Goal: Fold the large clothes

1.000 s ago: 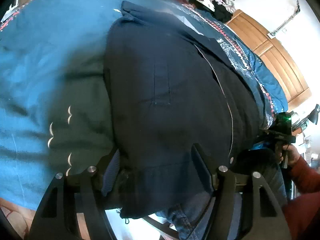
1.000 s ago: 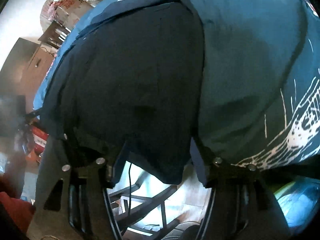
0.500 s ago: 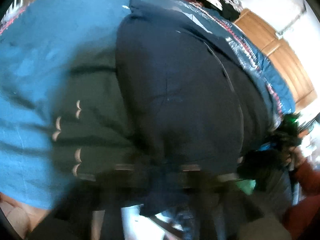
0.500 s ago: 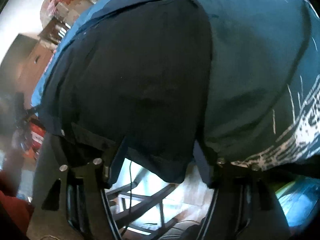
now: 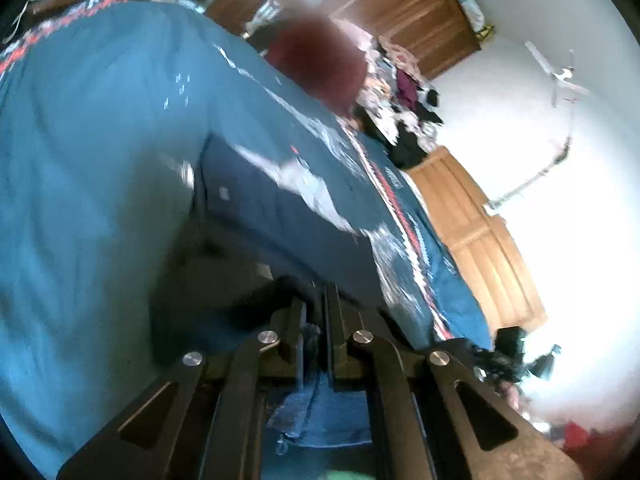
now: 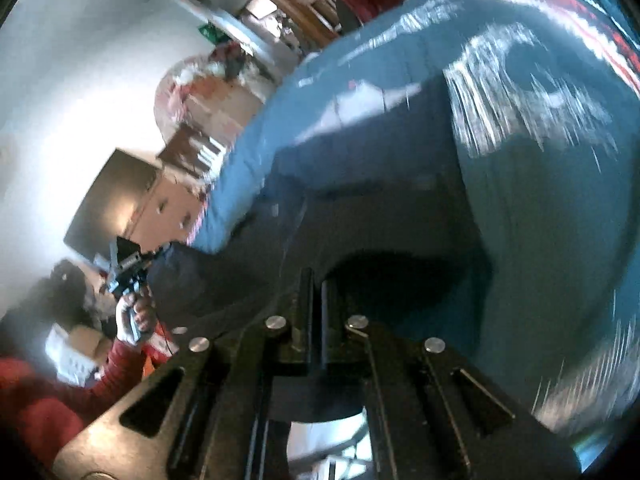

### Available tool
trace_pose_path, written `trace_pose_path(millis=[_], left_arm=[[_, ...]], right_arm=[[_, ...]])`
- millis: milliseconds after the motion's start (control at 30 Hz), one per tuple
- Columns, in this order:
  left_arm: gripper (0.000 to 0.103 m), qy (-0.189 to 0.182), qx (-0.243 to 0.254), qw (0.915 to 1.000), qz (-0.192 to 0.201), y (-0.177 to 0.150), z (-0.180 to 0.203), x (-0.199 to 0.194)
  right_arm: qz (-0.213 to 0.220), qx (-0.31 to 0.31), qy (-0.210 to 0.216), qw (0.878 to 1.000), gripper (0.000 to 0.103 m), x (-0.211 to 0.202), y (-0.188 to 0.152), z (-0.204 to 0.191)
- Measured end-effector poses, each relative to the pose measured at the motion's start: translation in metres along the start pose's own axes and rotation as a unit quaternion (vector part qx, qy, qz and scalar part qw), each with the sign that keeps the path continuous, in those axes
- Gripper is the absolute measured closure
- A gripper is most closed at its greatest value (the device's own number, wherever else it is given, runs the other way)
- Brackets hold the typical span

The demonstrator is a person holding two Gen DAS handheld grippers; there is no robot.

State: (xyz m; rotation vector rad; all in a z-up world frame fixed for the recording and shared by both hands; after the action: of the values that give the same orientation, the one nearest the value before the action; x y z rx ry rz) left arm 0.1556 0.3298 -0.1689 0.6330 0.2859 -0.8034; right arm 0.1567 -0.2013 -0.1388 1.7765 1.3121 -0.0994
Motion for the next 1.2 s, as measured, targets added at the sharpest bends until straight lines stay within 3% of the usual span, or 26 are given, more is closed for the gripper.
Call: trace_pose_path(millis=[133, 233, 300, 333, 367, 467, 533, 600, 667, 733, 800, 933, 1000, 1067, 1200], left_arm=[[0.090, 0.047, -0.021, 0.9986, -0.006, 0.065, -0.031, 0.080], [0.082, 0.093, -0.054, 0.9939, -0.026, 0.097, -0.073, 0.144], [0.079, 0.118, -0.065, 0.9905, -0.029, 0.112, -0.093, 0.170], [0.079, 0.132, -0.072, 0.9880, -0.034, 0.117, -0.102, 0.182], [0.079, 0.147, -0.068, 0.9861, -0.035, 0.121, -0.106, 0.189], [0.078, 0.139, -0.050, 0.9889, -0.020, 0.129, -0.100, 0.194], [0.067, 0.130, -0.039, 0.9907, -0.007, 0.132, -0.095, 0.189], [0.031, 0.148, -0.028, 0.9882, 0.028, 0.140, -0.095, 0.176], [0.020, 0.150, -0.029, 0.9862, 0.062, 0.154, -0.098, 0.160], [0.020, 0.172, -0.035, 0.9801, 0.092, 0.167, -0.108, 0.144], [0.020, 0.181, -0.040, 0.9788, 0.088, 0.169, -0.115, 0.142], [0.023, 0.211, 0.023, 0.9768, 0.029, 0.157, -0.114, 0.167], [0.032, 0.222, 0.051, 0.9736, 0.010, 0.152, -0.111, 0.182], [0.039, 0.238, 0.082, 0.9676, -0.022, 0.150, -0.112, 0.204], [0.041, 0.271, 0.121, 0.9522, -0.070, 0.139, -0.119, 0.232]], right_arm=[[0.003, 0.000, -0.026, 1.000, 0.102, 0.049, 0.079, 0.048], [-0.024, 0.000, -0.075, 0.997, 0.098, 0.102, 0.118, 0.104], [-0.017, 0.006, -0.107, 0.994, 0.091, 0.119, 0.133, 0.133], [-0.007, 0.006, -0.121, 0.993, 0.073, 0.123, 0.137, 0.143], [-0.001, 0.009, -0.125, 0.992, 0.048, 0.126, 0.139, 0.150], [-0.023, -0.007, -0.133, 0.991, 0.045, 0.145, 0.132, 0.162], [-0.039, -0.025, -0.143, 0.989, 0.045, 0.157, 0.131, 0.168], [-0.044, -0.045, -0.152, 0.986, 0.045, 0.166, 0.134, 0.168], [-0.054, -0.065, -0.162, 0.983, 0.045, 0.178, 0.137, 0.169], [-0.072, -0.090, -0.191, 0.975, 0.045, 0.196, 0.139, 0.177], [-0.090, -0.095, -0.209, 0.969, 0.045, 0.208, 0.136, 0.185], [-0.092, -0.099, -0.218, 0.967, 0.048, 0.218, 0.136, 0.193], [-0.081, -0.097, -0.209, 0.970, 0.052, 0.217, 0.136, 0.191], [-0.077, -0.105, -0.211, 0.969, 0.058, 0.217, 0.136, 0.189], [-0.064, -0.142, -0.228, 0.961, 0.058, 0.215, 0.143, 0.178]])
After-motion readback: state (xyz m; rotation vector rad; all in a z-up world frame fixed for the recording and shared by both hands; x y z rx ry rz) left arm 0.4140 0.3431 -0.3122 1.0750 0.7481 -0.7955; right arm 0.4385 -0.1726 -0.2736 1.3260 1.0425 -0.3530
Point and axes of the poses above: each gripper's, at about its wrist camera, not at the fingertips, and x roughly the way its jaws point, z to its right, y to its top, the point moved 8 cm from there along x, roughly the way its jaws point, and after that the axes turned 7 degrees about -x, right-handed, at the moved point
